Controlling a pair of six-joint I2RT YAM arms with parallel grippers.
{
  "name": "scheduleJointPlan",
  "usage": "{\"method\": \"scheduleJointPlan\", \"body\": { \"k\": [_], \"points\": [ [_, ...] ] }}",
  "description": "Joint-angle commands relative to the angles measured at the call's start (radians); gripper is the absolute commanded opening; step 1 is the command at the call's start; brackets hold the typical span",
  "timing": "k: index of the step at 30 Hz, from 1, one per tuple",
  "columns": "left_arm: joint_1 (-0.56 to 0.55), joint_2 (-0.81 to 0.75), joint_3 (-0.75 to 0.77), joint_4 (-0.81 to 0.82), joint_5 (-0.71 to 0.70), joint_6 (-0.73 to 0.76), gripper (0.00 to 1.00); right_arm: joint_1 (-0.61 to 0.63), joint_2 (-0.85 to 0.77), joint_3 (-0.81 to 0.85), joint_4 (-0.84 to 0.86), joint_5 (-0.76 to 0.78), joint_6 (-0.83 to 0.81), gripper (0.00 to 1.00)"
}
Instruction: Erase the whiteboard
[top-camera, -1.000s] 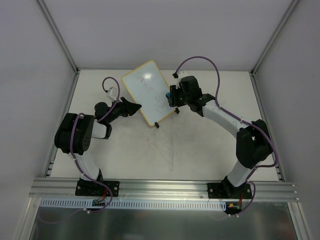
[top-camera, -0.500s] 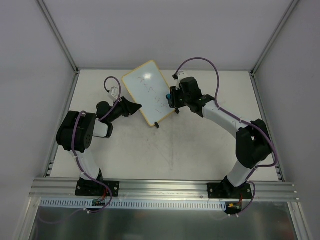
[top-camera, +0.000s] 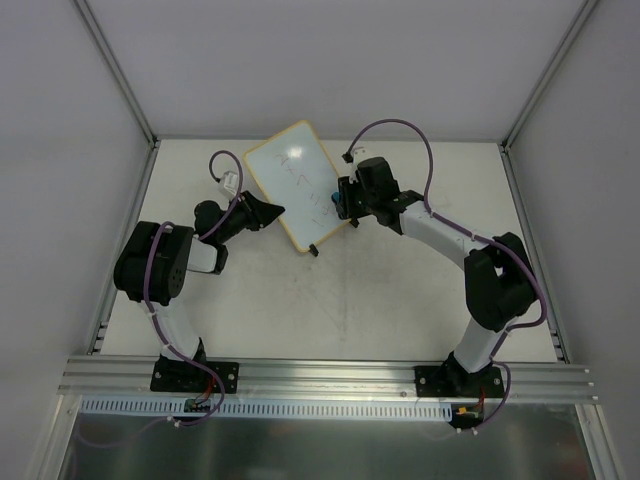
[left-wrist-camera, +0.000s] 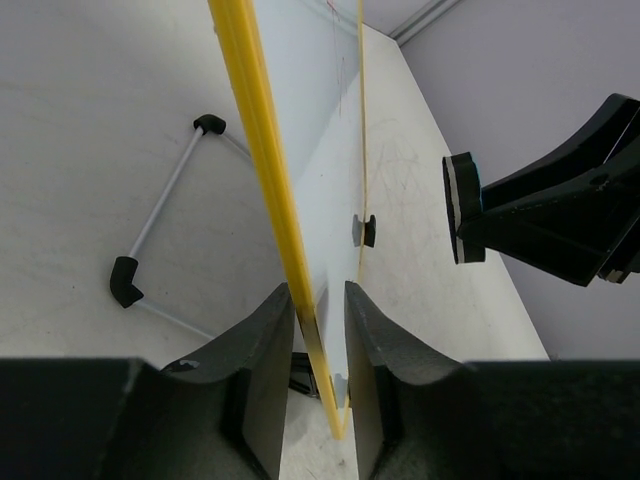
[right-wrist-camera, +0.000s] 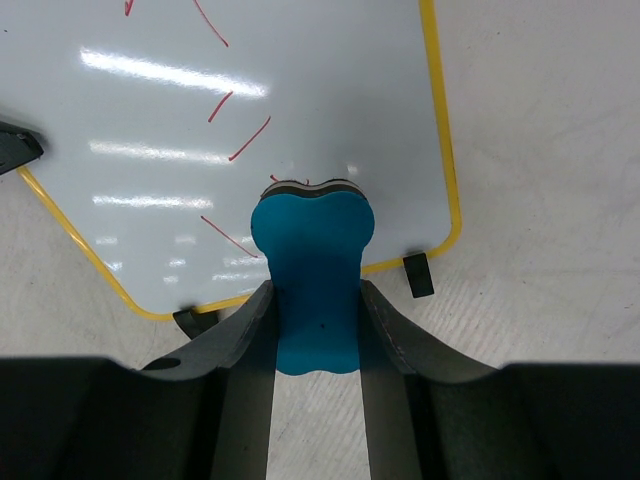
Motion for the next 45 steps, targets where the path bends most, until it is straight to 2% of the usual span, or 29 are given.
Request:
{"method": "scheduleJointPlan", "body": {
  "k": [1,6,14,18,25,28,32,45],
  "points": [
    [-0.016,-0.001,0.026,0.341,0.015,-0.001,0.25,0.006,0.001,0.005,0.046,0.015,-0.017,0.0],
    [-0.016,-0.002,0.03,0.34,0.029,-0.01,0.15,0.006,0.001,0.004,0.044,0.017,-0.017,0.0],
    [-0.018,0.002,0.029,0.338,0.035,-0.011,0.1,0.006,0.006,-0.004,0.056,0.017,-0.023,0.0],
    [-0.018,0.004,0.027,0.338,0.041,-0.008,0.0,0.006,0.025,-0.006,0.07,0.015,-0.027,0.0],
    [-0.018,0.021,0.039,0.341,0.061,0.004,0.0,0.004,0.084,-0.003,0.136,0.002,-0.021,0.0],
    [-0.018,0.03,0.036,0.354,0.066,0.008,0.0,0.004,0.076,-0.064,0.225,0.0,-0.024,0.0],
    [-0.018,0.037,0.035,0.363,0.074,0.013,0.0,0.004,0.042,-0.202,0.478,0.069,-0.041,0.0],
    [-0.018,0.025,0.026,0.383,0.1,0.009,0.0,-0.005,0.13,-0.145,0.54,0.049,-0.011,0.0]
  ]
}}
